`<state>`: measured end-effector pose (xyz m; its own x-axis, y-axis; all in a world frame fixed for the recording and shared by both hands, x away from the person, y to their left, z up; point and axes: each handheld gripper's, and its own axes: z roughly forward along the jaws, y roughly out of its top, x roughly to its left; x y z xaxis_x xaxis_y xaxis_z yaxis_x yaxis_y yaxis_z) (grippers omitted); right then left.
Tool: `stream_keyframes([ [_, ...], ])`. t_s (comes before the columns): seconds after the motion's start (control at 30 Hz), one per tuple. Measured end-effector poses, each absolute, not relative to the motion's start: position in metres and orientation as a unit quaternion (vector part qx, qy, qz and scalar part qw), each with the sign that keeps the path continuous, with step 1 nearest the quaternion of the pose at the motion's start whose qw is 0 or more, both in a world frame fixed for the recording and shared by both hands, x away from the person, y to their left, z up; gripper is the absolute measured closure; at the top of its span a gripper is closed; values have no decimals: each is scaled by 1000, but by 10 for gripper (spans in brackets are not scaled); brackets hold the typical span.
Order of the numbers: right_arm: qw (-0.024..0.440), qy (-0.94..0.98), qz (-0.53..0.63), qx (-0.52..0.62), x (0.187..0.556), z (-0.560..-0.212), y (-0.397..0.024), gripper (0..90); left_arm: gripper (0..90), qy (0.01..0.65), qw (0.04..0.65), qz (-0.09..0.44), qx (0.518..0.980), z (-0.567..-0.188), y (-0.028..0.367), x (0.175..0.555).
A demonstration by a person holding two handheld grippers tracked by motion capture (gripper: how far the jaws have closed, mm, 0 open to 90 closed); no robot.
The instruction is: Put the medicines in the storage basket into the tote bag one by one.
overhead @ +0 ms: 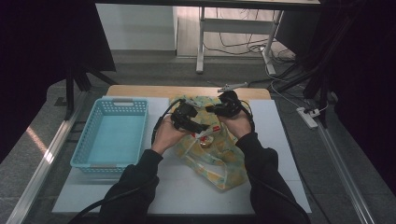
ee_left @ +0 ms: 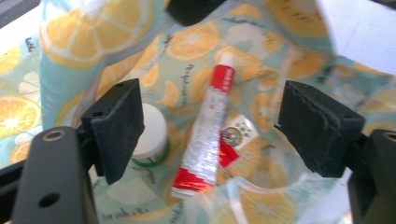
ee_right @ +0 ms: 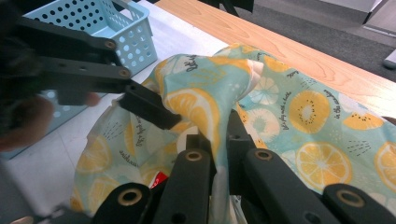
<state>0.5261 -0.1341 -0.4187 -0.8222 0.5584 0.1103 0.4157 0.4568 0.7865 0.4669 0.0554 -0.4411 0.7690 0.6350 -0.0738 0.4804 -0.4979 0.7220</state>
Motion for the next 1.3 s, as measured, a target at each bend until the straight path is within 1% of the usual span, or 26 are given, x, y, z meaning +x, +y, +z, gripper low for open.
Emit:
stream_keyframes([
  [0.17,81,850,439,278,523,-416,-134,893,202,315,394,88,859,-432,60,449],
  [0.33,81,851,443,270,517,-413,-133,893,108,313,410,80,853,-428,67,431],
  [0.63,77,855,445,255,509,-409,-131,893,37,287,434,59,852,-429,78,405],
  [0.83,73,856,448,247,504,-408,-129,892,21,285,441,43,850,-437,85,395],
  [1.0,70,856,450,242,500,-407,-129,892,10,286,443,42,848,-446,90,387],
  [1.13,68,857,451,241,498,-407,-129,892,1,280,429,44,858,-452,91,381],
  [1.3,67,857,451,241,497,-408,-130,892,1,276,428,48,859,-459,92,377],
])
